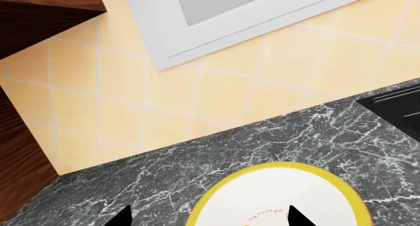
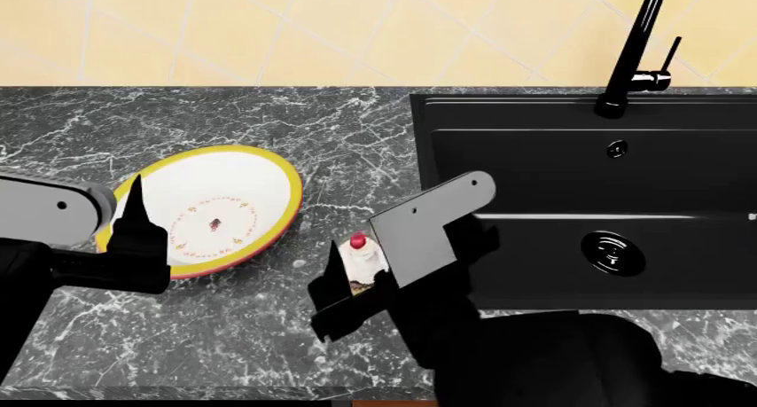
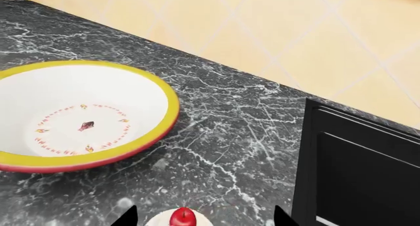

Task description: Move the fresh-baked cupcake off the tray onto the counter, and place the bowl used for mixing into the sink.

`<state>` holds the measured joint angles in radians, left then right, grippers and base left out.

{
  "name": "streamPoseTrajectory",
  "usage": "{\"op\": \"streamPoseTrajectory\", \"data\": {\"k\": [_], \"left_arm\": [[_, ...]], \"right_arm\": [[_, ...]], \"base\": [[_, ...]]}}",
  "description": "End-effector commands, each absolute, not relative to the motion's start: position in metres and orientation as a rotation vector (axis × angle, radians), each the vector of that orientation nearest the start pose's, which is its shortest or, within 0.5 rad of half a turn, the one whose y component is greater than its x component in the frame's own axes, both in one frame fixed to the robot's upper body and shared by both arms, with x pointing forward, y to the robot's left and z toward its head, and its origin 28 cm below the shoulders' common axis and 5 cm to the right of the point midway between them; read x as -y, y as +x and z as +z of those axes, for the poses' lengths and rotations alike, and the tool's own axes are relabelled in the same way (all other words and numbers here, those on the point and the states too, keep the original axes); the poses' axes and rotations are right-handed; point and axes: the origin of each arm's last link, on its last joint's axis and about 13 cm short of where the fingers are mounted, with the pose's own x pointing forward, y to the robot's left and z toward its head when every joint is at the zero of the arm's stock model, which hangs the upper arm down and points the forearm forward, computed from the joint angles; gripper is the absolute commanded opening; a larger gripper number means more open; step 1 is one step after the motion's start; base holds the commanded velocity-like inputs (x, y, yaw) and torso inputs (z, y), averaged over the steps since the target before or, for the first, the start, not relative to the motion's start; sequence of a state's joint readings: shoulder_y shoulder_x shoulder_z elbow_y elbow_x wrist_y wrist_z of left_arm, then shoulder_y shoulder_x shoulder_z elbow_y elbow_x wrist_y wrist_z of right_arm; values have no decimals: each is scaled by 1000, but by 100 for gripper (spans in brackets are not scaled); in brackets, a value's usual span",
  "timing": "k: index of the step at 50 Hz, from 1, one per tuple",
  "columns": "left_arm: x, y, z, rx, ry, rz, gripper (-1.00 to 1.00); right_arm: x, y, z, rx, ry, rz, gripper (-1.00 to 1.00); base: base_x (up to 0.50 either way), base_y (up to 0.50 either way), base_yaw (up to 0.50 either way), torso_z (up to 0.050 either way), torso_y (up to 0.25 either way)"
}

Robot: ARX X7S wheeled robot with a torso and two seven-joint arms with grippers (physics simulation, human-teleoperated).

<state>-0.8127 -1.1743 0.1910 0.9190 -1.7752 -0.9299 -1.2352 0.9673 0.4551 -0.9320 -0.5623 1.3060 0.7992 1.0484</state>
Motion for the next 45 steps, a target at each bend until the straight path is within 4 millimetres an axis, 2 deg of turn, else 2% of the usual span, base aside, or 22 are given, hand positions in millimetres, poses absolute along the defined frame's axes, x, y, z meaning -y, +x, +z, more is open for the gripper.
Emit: {"op": "streamPoseTrajectory", "data": {"k": [1,8,21,30,35,42,45], "left_arm": [[-265,144,266,22,348,120,100],[-265,146,264,16,345,116,100],[-264,144,265,4,358,104,100],[-261,140,270,-6,397,78,100],[-259,140,271,-6,409,75,100],[-259,139,270,-8,422,71,100],[-259,138,270,-6,424,67,100]], "right_arm": [[22,207,205,-115,-187,417,100],[27,200,219,-105,-130,446,100],[39,187,218,-99,-87,470,100],[57,185,230,-90,75,464,100],[66,182,226,-99,128,470,100],[72,173,231,-28,138,455,100],[71,166,227,-8,111,466,100]], "base": [[0,0,0,0,0],[0,0,0,0,0],[0,0,0,0,0],[0,0,0,0,0],[0,0,0,0,0],[0,0,0,0,0],[0,0,0,0,0]]}}
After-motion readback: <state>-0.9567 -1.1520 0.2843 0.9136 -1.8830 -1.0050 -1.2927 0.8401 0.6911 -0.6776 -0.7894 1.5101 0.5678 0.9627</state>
